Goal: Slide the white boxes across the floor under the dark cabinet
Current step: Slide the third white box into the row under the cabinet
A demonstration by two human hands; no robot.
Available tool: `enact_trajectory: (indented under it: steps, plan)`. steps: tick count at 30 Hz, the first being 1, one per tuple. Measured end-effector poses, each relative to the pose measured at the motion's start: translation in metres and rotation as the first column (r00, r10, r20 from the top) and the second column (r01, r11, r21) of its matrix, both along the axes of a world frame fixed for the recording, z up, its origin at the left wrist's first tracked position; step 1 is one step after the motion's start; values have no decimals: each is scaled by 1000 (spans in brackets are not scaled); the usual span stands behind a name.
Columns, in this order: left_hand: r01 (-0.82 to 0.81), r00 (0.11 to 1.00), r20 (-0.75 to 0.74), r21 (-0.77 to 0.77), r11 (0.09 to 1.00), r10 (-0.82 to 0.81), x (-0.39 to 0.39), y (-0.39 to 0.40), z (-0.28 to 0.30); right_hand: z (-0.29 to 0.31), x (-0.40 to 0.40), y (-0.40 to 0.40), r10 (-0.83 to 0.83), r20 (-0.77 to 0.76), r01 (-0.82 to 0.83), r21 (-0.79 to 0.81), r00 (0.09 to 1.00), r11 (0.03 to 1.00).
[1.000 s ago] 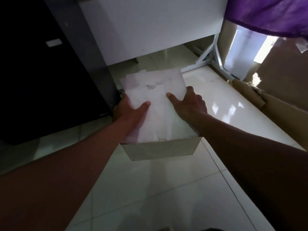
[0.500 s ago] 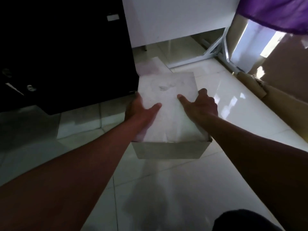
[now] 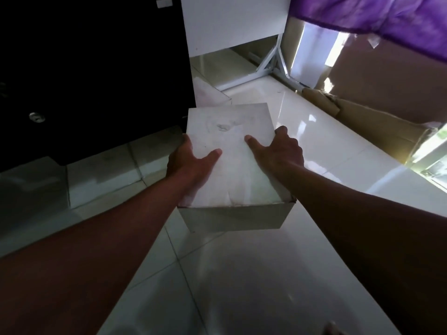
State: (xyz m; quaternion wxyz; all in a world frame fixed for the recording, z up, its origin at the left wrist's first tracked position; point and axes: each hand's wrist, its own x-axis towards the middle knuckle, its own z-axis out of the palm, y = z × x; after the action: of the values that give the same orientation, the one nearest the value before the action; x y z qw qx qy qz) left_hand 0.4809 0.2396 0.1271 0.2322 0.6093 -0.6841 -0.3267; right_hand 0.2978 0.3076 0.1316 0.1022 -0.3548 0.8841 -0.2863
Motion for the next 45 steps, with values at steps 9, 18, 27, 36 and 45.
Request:
enact_trajectory:
  steps: [9,18,27,36,45]
  plan:
    - [-58,997,54,-13,998,59,128,28,-8,-17,119,12,105,50,-105,-4,993,995]
    - [-266,963,32,-54,962,268,281,42,-3,-26,262,-11,296,69,-291,-66,953,954]
    - [-450,889,70,-38,892,452,419,58,-23,-37,401,-39,467,106,-466,-33,878,884]
    - [-539,839,71,-34,842,540,473,58,-59,-78,459,-48,514,107,-513,-34,851,858]
    - [-539,839,83,-10,842,538,483,55,-117,-136,466,-46,532,191,-539,-17,825,842]
